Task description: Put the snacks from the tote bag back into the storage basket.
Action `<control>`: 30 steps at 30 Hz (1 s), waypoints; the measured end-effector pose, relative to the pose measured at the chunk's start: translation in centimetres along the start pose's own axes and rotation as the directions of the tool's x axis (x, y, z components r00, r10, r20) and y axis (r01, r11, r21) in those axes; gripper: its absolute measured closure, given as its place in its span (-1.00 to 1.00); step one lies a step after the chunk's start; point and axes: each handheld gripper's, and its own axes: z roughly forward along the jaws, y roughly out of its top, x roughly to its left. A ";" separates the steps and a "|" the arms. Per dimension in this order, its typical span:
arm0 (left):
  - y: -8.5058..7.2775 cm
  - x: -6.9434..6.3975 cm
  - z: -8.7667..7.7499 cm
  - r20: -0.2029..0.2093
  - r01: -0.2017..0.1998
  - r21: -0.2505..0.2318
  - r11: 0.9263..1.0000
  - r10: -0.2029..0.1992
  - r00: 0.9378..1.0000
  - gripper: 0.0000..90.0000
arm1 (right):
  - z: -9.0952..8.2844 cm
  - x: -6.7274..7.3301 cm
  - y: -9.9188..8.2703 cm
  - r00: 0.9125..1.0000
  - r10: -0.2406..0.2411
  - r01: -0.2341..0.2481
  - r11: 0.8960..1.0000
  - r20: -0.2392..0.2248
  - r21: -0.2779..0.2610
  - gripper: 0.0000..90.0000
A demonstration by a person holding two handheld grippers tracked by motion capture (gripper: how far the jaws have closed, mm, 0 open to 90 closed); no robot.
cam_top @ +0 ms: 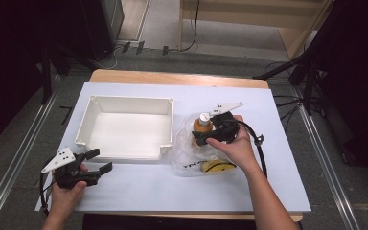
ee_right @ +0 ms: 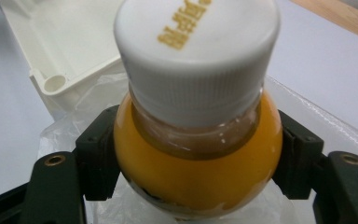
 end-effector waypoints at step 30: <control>0.0 -0.2 0.0 0.031 -0.024 0.003 1.000 0.023 0.999 -0.69 | -2.0 0.8 2.4 0.999 -0.035 0.035 0.999 0.017 -0.007 -0.32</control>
